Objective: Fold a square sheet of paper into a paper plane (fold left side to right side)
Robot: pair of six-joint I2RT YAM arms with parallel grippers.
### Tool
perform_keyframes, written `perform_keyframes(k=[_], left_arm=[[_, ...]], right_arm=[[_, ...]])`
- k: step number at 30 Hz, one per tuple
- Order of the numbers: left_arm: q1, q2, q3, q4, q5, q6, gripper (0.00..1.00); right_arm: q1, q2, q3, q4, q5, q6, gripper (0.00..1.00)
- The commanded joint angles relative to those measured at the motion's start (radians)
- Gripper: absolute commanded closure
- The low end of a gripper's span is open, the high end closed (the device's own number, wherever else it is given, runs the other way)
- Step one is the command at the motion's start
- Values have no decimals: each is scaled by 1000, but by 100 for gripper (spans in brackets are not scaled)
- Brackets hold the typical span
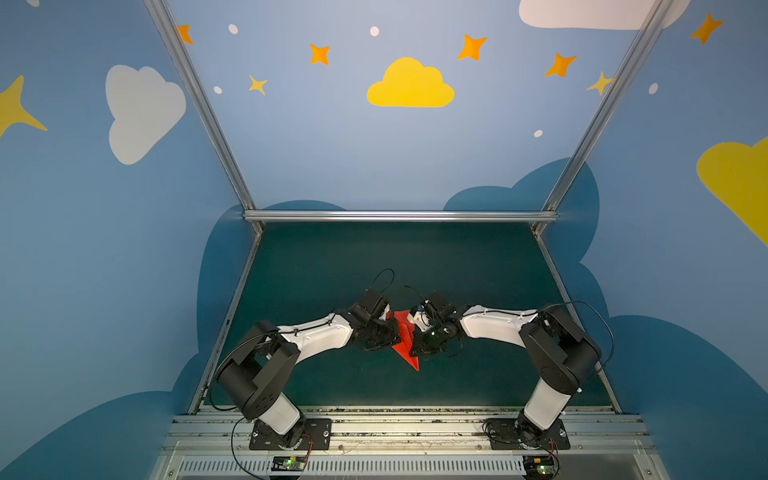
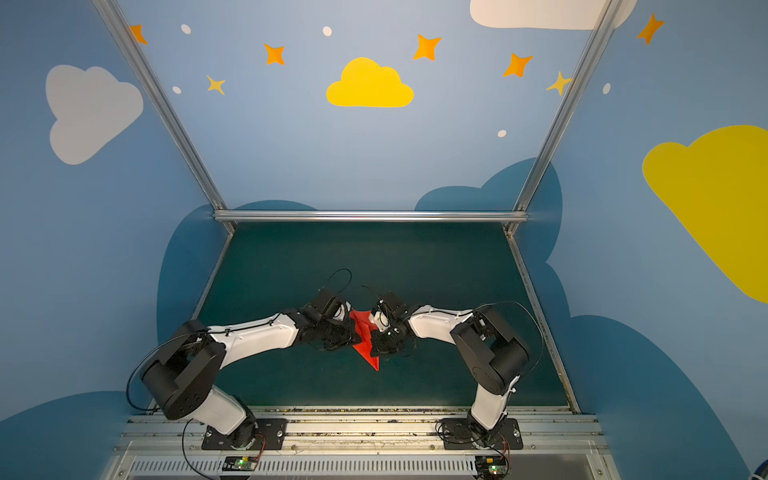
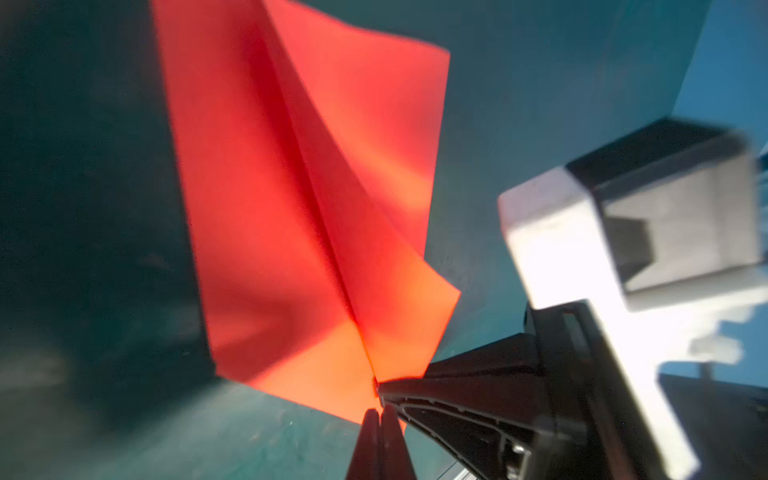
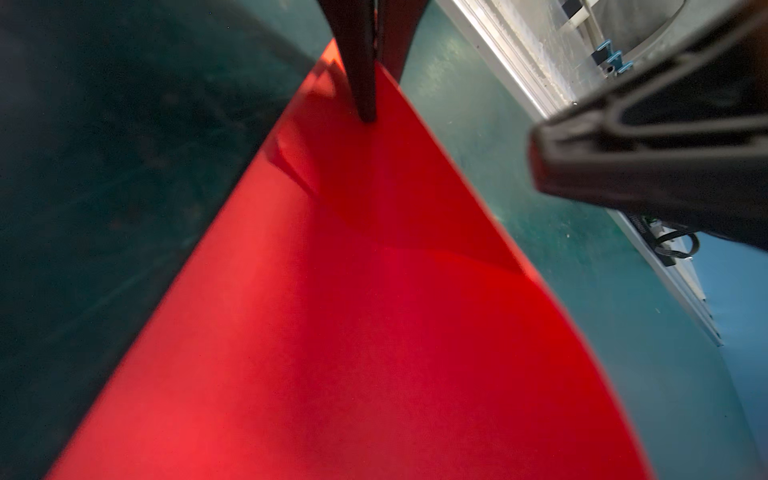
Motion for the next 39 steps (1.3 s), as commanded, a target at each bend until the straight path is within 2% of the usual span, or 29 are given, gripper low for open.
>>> perform_keyframes(k=[1, 18, 39], left_arm=[[-12, 43, 38, -7, 14, 36, 97], [-6, 183, 131, -18, 2, 83, 97], [60, 249, 174, -29, -33, 110, 97]], right_arm=[[14, 75, -35, -45, -24, -27, 100], [-22, 80, -94, 2, -68, -26, 100], [-32, 99, -91, 2, -83, -37, 100]])
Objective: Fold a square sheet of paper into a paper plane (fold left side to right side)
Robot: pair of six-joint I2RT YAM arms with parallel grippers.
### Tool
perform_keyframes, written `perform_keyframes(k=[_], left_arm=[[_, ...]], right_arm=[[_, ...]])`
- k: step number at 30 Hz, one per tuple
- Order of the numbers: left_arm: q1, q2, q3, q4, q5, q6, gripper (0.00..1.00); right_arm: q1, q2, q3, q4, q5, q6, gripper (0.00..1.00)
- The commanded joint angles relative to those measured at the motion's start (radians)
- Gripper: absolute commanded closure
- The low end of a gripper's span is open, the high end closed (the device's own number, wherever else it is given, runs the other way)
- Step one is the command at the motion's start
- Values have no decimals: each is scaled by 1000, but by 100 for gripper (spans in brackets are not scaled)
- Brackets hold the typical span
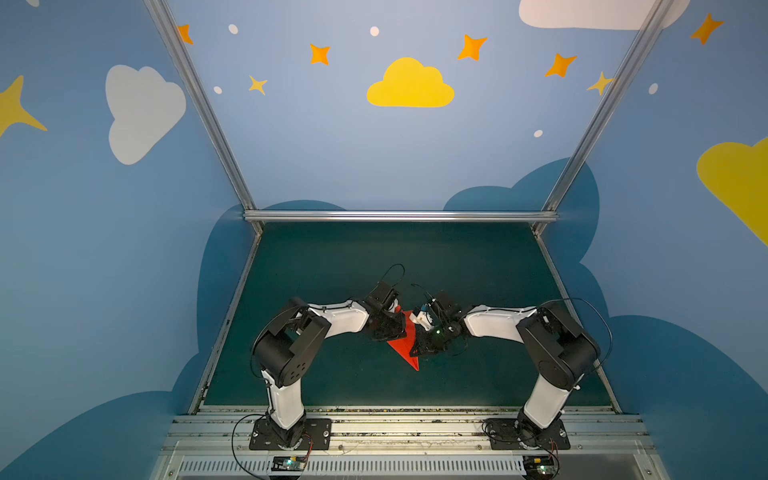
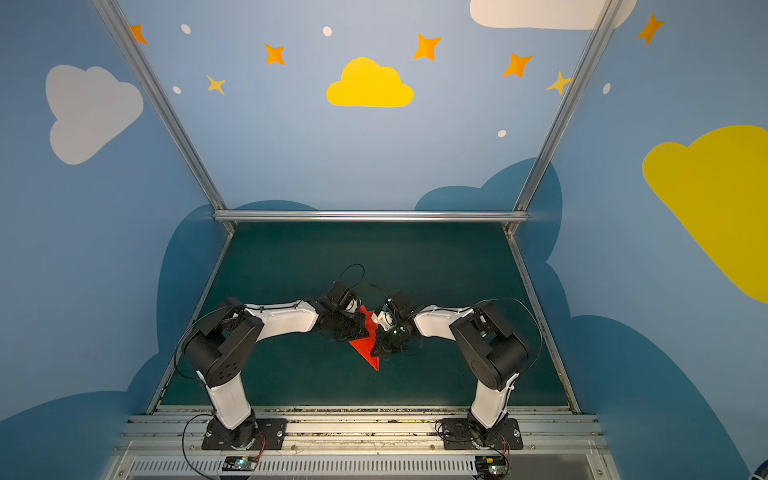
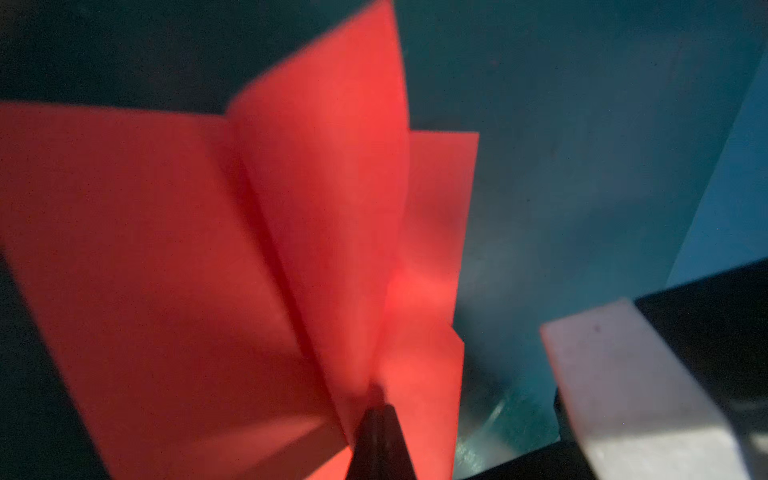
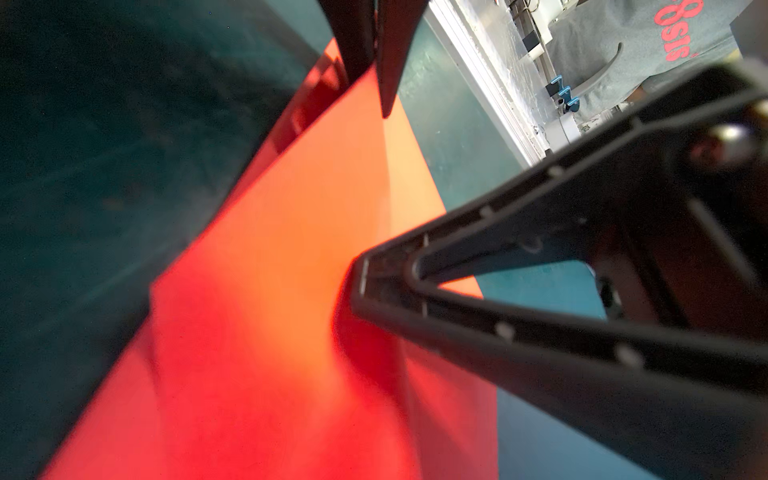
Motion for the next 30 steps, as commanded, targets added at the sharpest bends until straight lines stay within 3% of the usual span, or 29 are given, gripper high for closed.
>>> perform_keyframes(k=[1, 18, 26, 30], left_arm=[[27, 23, 13, -22, -43, 12, 97], [178, 63, 117, -97, -70, 79, 97], [125, -165, 11, -68, -4, 64, 97], [68, -195, -44, -14, 11, 23, 97]], right_arm=[[28, 78, -43, -77, 42, -20, 100], [25, 83, -42, -84, 44, -30, 100], [25, 87, -42, -84, 46, -28, 100], [25, 98, -38, -76, 39, -28, 100]])
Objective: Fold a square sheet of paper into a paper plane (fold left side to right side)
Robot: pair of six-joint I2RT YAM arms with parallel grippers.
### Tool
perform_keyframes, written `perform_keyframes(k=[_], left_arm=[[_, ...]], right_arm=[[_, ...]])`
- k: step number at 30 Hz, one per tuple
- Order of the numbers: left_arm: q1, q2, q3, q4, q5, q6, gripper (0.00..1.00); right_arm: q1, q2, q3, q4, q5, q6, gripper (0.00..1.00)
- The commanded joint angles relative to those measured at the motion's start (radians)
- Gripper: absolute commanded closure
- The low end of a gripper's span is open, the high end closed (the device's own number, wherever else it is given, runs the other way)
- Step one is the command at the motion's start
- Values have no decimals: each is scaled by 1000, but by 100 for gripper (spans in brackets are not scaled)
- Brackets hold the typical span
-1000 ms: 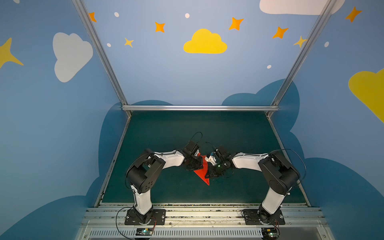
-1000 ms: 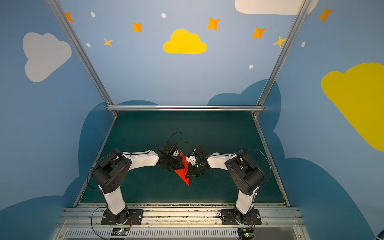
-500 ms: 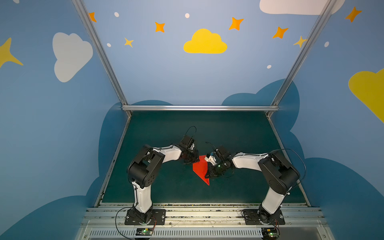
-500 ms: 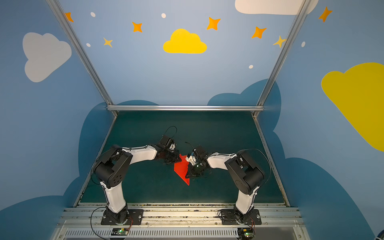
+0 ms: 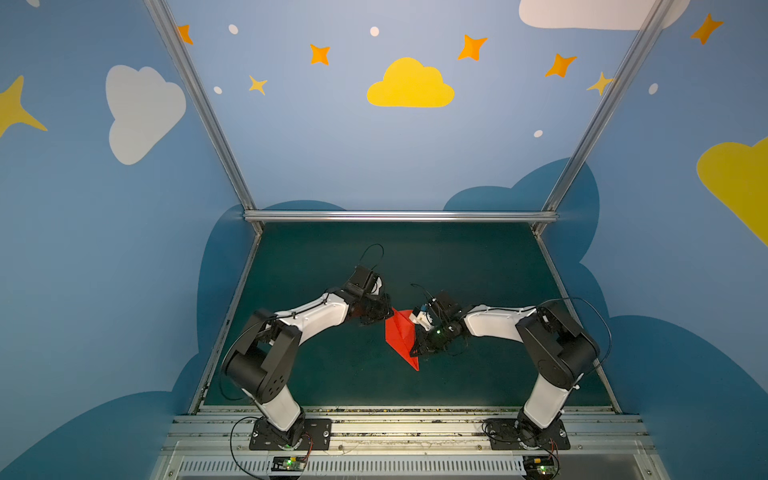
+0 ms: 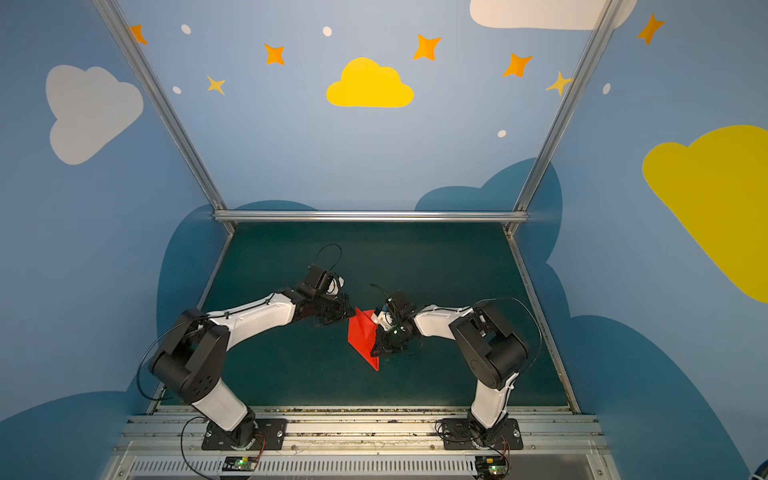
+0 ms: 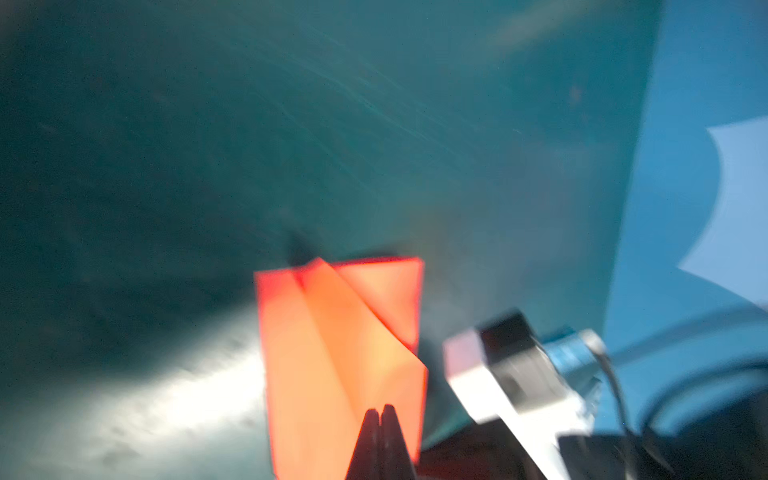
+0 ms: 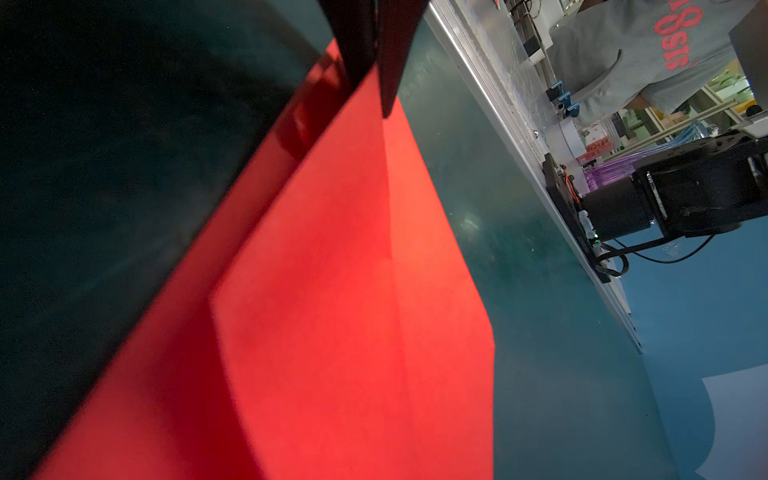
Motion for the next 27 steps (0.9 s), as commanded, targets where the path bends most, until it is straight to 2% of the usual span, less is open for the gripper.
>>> perform_keyframes(k=[1, 8, 20, 24, 27], left_arm=[[-42, 12, -31, 34, 22, -29, 97], [-89, 119, 4, 70, 24, -39, 97], [-93, 231, 10, 79, -22, -43, 97], [-95, 221, -6, 67, -45, -57, 97], [-95, 216, -11, 57, -54, -63, 97]], right_arm=[[31, 93, -36, -77, 51, -11, 100], [31, 95, -33, -83, 52, -15, 100], [31, 65, 17, -145, 11, -43, 99], [30, -50, 30, -187, 12, -35, 80], [28, -122, 27, -207, 38, -15, 75]])
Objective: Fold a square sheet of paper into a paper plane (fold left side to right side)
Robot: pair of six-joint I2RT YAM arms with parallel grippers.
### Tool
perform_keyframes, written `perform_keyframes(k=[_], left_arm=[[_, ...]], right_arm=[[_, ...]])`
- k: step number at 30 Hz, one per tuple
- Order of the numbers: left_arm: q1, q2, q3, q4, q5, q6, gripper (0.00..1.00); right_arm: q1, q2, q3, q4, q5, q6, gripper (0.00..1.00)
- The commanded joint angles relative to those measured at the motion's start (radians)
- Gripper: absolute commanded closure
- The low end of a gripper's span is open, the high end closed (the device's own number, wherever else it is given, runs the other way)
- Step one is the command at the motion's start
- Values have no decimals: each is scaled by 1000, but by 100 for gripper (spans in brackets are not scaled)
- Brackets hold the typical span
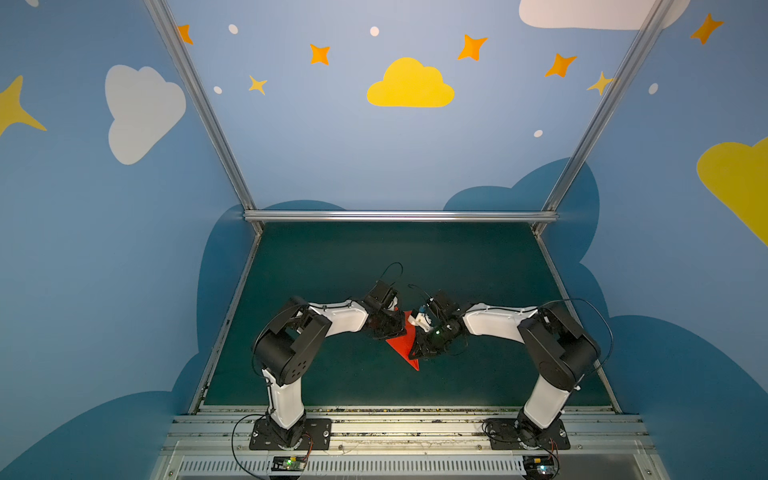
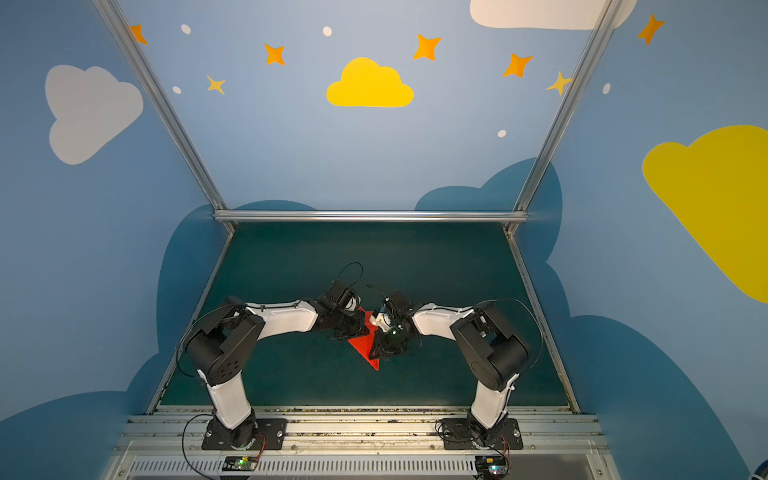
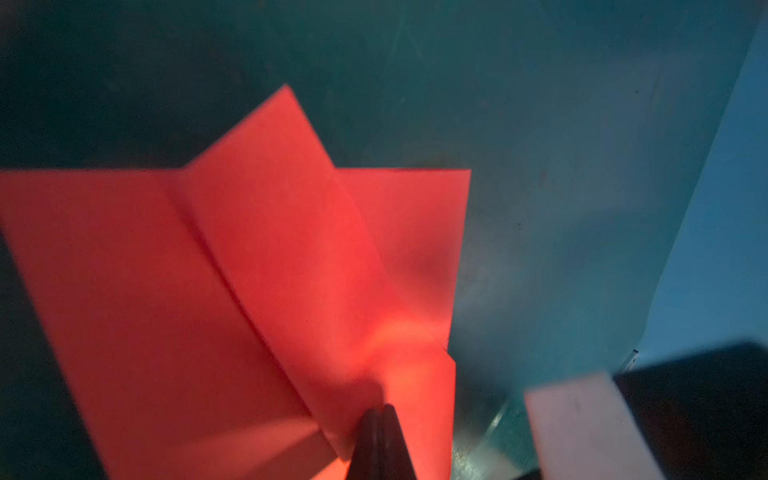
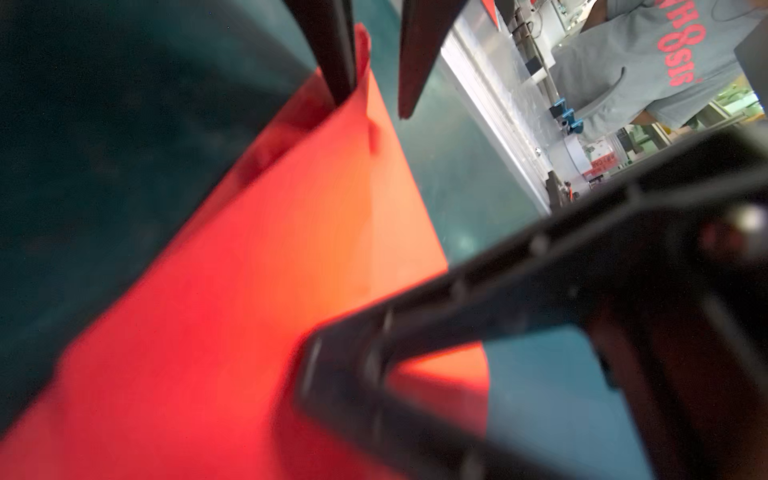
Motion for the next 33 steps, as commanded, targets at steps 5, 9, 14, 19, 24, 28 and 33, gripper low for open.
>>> perform_keyframes(k=[5, 9, 14, 19, 24, 28, 33], left_arm=[[-3, -4, -36, -21, -69, -23, 97], [-2, -13, -51, -16, -74, -30, 97], [-3, -15, -55, -15, -72, -30, 97], [-3, -17, -58, -12, -69, -31, 97], [-5, -20, -57, -12, -69, -33, 97], [-7, -27, -60, -12, -73, -36, 97], [-9, -33, -67, -12, -81, -42, 97]], right_arm=[[14, -99, -16, -94, 111, 37, 67], [16, -81, -12, -83, 134, 49, 65], [16, -51, 0, -69, 144, 55, 64], [16, -30, 2, -51, 148, 63, 65], [12, -10, -2, -30, 137, 71, 68], [11, 1, -3, -15, 122, 79, 69], [11, 14, -19, -6, 128, 84, 79]])
